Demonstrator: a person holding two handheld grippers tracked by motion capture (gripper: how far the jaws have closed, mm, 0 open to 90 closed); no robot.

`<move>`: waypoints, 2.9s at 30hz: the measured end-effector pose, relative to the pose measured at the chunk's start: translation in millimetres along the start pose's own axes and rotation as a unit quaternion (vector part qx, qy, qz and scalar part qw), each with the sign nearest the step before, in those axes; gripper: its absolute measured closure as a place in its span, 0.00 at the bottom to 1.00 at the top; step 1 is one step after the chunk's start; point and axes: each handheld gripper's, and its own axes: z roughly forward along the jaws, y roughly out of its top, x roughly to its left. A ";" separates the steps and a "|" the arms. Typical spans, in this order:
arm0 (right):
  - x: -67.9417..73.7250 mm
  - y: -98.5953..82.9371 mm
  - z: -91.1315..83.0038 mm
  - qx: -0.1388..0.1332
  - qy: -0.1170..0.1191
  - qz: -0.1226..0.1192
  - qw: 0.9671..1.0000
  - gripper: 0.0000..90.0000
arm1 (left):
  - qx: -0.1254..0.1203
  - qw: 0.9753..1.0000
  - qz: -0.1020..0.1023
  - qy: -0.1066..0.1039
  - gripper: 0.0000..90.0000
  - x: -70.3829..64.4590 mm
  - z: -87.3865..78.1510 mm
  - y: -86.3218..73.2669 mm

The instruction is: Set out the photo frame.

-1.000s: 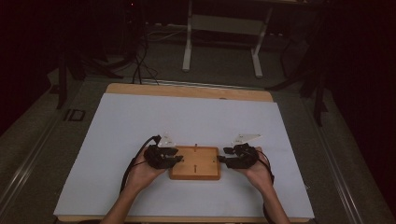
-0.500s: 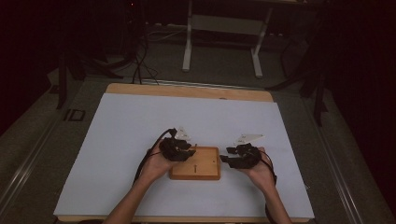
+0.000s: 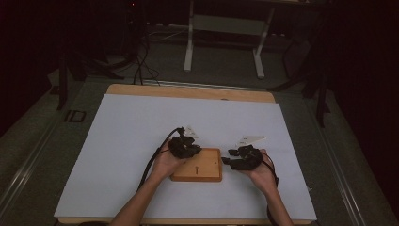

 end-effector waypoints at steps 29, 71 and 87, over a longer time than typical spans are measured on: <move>5.6 -0.1 1.7 0.009 0.011 -0.025 1.000 0.56 | -0.023 0.999 -0.014 -0.045 0.93 8.7 5.7 -4.3; 25.9 -18.7 -21.2 0.007 0.082 -0.072 0.994 0.50 | -0.002 0.982 -0.118 -0.149 0.93 41.8 12.6 2.4; 33.3 -22.6 1.3 0.018 0.055 -0.091 0.994 0.28 | 0.019 0.976 -0.140 -0.168 0.93 49.6 15.0 7.9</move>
